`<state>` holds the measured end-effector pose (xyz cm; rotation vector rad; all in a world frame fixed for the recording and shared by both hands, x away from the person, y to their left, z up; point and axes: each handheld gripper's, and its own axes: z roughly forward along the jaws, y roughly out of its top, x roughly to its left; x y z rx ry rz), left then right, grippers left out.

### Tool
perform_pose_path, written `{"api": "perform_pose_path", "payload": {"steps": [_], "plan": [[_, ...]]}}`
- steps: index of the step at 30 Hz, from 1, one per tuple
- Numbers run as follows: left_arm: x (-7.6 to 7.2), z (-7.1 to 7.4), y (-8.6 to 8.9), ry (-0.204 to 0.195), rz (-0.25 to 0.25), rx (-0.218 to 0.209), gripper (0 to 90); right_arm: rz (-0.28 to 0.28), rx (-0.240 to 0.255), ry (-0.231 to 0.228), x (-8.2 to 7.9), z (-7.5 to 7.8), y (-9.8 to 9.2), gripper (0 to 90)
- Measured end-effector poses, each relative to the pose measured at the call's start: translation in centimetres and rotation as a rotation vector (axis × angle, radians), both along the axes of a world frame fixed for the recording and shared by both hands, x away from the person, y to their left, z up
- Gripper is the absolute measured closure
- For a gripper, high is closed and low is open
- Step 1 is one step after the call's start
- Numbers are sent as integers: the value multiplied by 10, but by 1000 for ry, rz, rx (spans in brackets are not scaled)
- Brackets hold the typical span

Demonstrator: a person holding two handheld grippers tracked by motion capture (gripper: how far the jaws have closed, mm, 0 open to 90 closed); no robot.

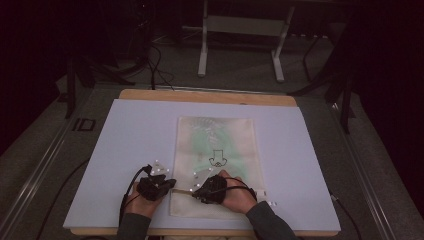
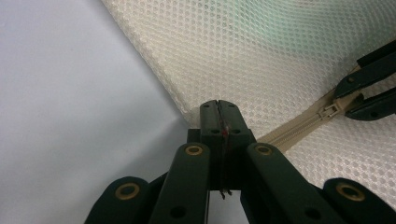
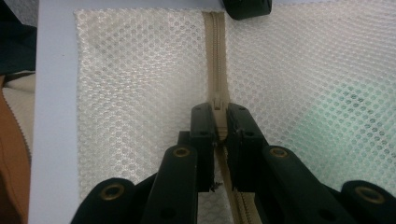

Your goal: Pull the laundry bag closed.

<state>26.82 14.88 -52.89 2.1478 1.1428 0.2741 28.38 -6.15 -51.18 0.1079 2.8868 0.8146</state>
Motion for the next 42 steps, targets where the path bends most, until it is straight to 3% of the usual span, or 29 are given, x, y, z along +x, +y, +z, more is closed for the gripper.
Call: {"api": "perform_pose_path", "payload": {"steps": [42], "plan": [[0,0,1,5,2,-7,897,-25,-7,18,-3,3,-27,824]]}}
